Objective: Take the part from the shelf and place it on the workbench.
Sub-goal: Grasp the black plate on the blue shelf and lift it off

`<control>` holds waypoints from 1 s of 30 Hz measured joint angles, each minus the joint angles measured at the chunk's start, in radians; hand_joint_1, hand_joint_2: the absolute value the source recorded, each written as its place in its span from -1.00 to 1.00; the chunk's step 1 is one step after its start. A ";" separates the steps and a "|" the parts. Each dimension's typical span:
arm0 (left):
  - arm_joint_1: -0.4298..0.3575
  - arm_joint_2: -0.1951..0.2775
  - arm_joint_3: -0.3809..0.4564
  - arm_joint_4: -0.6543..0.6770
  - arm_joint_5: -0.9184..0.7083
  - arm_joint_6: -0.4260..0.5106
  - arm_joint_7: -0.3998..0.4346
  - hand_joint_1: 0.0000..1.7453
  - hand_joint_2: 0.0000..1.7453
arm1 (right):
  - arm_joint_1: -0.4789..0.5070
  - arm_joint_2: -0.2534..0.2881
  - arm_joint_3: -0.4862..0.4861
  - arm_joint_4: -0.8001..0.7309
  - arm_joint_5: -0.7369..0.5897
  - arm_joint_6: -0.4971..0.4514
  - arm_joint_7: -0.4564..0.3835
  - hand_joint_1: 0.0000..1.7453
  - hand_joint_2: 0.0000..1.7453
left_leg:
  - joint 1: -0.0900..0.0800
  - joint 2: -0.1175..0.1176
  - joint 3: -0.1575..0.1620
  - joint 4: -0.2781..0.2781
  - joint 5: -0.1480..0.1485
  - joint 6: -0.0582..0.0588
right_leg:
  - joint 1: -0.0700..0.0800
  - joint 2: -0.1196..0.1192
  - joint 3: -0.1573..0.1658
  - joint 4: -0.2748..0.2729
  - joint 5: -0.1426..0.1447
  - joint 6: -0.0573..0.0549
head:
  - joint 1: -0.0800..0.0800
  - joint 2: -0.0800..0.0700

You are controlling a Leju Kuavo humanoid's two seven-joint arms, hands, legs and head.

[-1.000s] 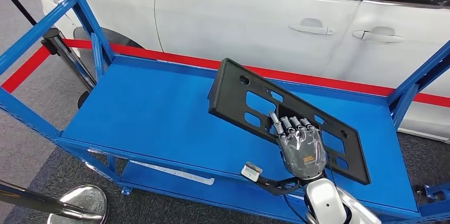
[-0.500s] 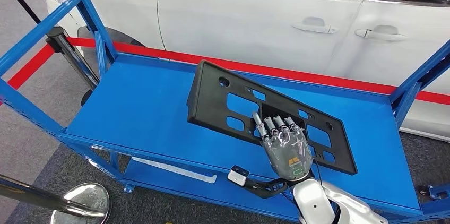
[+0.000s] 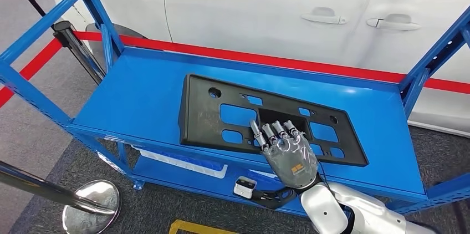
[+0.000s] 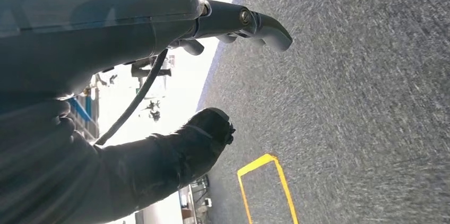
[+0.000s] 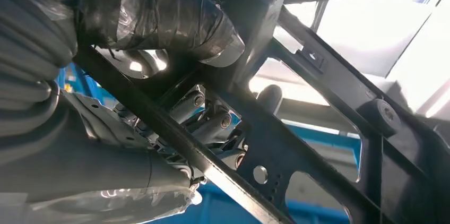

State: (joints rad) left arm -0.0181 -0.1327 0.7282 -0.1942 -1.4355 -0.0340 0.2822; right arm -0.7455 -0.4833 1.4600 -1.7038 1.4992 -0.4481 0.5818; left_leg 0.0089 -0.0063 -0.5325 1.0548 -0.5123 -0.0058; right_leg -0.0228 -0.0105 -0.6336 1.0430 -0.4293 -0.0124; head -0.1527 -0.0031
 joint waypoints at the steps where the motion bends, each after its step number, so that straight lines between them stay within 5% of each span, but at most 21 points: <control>1: 0.000 0.000 0.000 0.000 0.000 0.000 0.000 -1.00 1.00 | -0.010 0.000 0.002 -0.005 0.000 0.002 0.000 1.00 1.00 | -0.002 -0.001 0.016 -0.031 0.002 0.005 | 0.000 0.000 -0.002 0.001 0.005 0.006 | 0.000 0.000; 4: -0.001 -0.001 0.000 0.000 0.000 0.001 0.000 -1.00 1.00 | -0.045 -0.003 0.012 -0.024 0.000 0.017 0.000 1.00 1.00 | -0.005 0.001 0.004 -0.042 0.017 0.025 | 0.000 0.001 -0.007 0.000 0.017 0.027 | 0.000 0.000; 5: -0.002 -0.001 0.000 0.000 0.000 0.001 0.001 -1.00 1.00 | -0.059 -0.005 0.014 -0.032 0.000 0.026 0.000 1.00 1.00 | -0.003 0.003 -0.001 -0.045 0.027 0.035 | 0.000 0.003 -0.015 0.012 0.001 0.032 | 0.000 0.000; 8: -0.003 -0.002 0.000 0.000 0.000 0.001 0.003 -1.00 1.00 | -0.107 -0.011 0.026 -0.058 0.000 0.052 0.000 1.00 1.00 | -0.003 0.011 -0.032 -0.047 0.056 0.056 | 0.000 0.007 -0.066 0.158 -0.127 0.037 | 0.001 0.000; 10: -0.004 -0.002 0.000 0.000 0.000 0.002 0.003 -1.00 1.00 | -0.134 -0.015 0.035 -0.076 0.000 0.065 0.000 1.00 1.00 | -0.006 0.013 -0.058 -0.041 0.071 0.059 | 0.000 0.007 -0.086 0.264 -0.176 0.039 | 0.000 0.000; 12: -0.003 -0.003 0.000 0.000 0.000 0.002 0.002 -1.00 1.00 | -0.157 -0.019 0.045 -0.091 0.000 0.070 0.000 1.00 1.00 | -0.009 0.012 -0.083 -0.033 0.084 0.058 | 0.002 0.007 -0.045 0.249 -0.146 0.035 | 0.000 0.000; 15: -0.002 -0.006 0.000 0.000 0.000 0.004 0.002 -1.00 1.00 | -0.187 -0.025 0.052 -0.111 0.000 0.071 0.000 1.00 1.00 | -0.012 0.011 -0.109 -0.023 0.102 0.050 | 0.011 0.008 0.091 0.056 -0.098 0.017 | 0.000 0.000; 17: -0.002 -0.008 0.000 0.000 0.000 0.007 0.001 -1.00 1.00 | -0.206 -0.028 0.053 -0.127 0.000 0.070 0.000 1.00 1.00 | -0.013 0.011 -0.117 -0.022 0.117 0.039 | 0.018 0.008 0.125 -0.009 -0.099 0.009 | 0.000 0.000; 20: -0.002 -0.008 0.000 0.000 0.000 0.009 0.000 -1.00 1.00 | -0.219 -0.031 0.054 -0.140 0.000 0.066 0.000 1.00 1.00 | -0.011 0.009 -0.128 -0.011 0.118 0.021 | 0.014 0.004 0.111 -0.025 -0.073 -0.005 | 0.001 0.000; 24: 0.000 -0.008 0.000 0.000 0.000 0.009 0.000 -1.00 1.00 | -0.216 -0.032 0.056 -0.140 0.000 0.059 0.000 1.00 1.00 | -0.007 0.005 -0.182 0.183 -0.048 0.003 | 0.008 -0.001 0.064 -0.031 -0.027 -0.022 | 0.000 0.000; 26: -0.001 -0.008 0.000 0.000 0.000 0.008 0.000 -1.00 1.00 | -0.215 -0.032 0.061 -0.139 0.000 0.059 0.000 1.00 1.00 | -0.002 0.005 -0.184 0.257 -0.066 -0.003 | 0.008 -0.002 0.031 -0.025 -0.006 -0.018 | 0.000 0.000; 28: -0.002 -0.008 0.000 0.000 0.000 0.008 0.000 -1.00 1.00 | -0.213 -0.032 0.066 -0.138 0.000 0.056 0.000 1.00 1.00 | 0.004 0.006 -0.121 0.203 -0.015 -0.007 | 0.005 -0.003 -0.001 -0.014 0.010 -0.011 | 0.000 0.000; 30: -0.003 -0.008 0.000 0.000 0.000 0.008 -0.001 -1.00 1.00 | -0.210 -0.032 0.068 -0.134 0.000 0.053 0.000 1.00 1.00 | 0.005 0.004 -0.021 0.061 0.002 -0.006 | 0.003 -0.003 -0.026 -0.002 0.024 0.001 | 0.000 0.000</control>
State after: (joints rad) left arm -0.0206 -0.1408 0.7287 -0.1942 -1.4355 -0.0259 0.2814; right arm -0.9554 -0.5151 1.5282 -1.8375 1.4992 -0.3956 0.5817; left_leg 0.0141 -0.0020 -0.5538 1.1153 -0.5103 -0.0121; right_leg -0.0197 -0.0137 -0.6592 1.0407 -0.4051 -0.0119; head -0.1524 -0.0030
